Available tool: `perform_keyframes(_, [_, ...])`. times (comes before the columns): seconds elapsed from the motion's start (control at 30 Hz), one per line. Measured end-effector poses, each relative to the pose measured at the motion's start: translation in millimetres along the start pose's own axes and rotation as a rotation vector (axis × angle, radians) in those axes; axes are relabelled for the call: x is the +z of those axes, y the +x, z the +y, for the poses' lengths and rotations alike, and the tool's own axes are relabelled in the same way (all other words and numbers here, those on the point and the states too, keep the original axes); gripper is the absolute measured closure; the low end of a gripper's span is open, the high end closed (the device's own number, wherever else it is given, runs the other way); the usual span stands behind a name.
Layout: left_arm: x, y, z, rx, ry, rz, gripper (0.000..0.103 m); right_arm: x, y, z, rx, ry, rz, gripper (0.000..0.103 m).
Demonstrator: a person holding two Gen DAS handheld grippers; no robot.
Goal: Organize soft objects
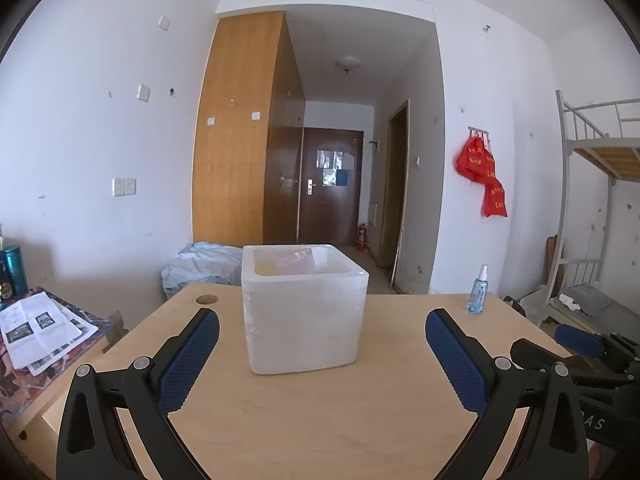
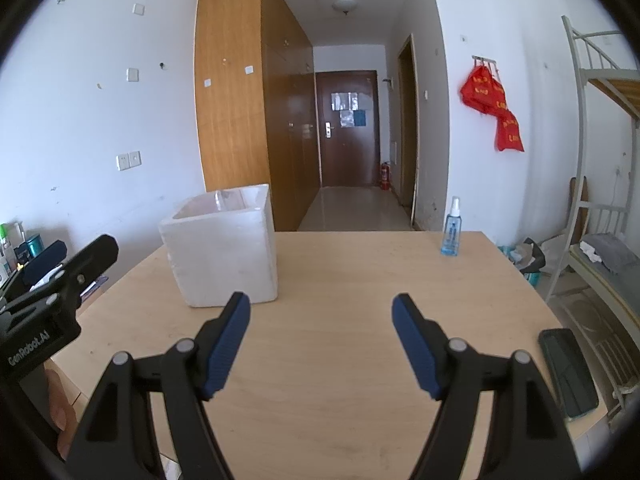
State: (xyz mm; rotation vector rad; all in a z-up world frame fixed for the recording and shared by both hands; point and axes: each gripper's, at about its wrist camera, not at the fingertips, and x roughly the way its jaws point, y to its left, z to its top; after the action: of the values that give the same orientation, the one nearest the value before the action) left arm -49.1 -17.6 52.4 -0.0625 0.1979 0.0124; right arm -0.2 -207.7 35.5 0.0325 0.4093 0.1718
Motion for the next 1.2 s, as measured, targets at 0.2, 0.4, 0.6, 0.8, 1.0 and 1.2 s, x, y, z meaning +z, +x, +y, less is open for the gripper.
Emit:
perform_keyframes(0.2, [-0.4, 0.7, -1.7, 0.005, 0.001, 0.000, 0.000, -1.1, 0.4, 0.0, -0.002, -0.001, 0.001, 0.026])
perform_keyframes(0.4, [-0.2, 0.9, -2.0, 0.002, 0.003, 0.002, 0.000, -0.5, 2.0, -0.1, -0.001, -0.001, 0.005, 0.026])
perform_keyframes(0.6, [-1.5, 2.0, -1.2, 0.000, 0.003, 0.005, 0.000, 0.3, 1.2, 0.4, -0.003, 0.001, 0.005, 0.026])
perform_keyframes(0.8, [-2.3, 2.3, 0.3, -0.001, 0.004, -0.001, 0.000, 0.5, 0.8, -0.1, -0.001, 0.002, 0.003, 0.026])
perform_keyframes(1.0, [-4.0, 1.7, 2.5, 0.002, 0.004, 0.001, 0.000, 1.4, 0.1, 0.1, -0.001, 0.000, 0.003, 0.026])
perform_keyframes(1.2, [-3.5, 1.6, 4.2, 0.002, 0.002, 0.000, 0.000, 2.6, -0.3, -0.3, -0.006, 0.002, 0.001, 0.026])
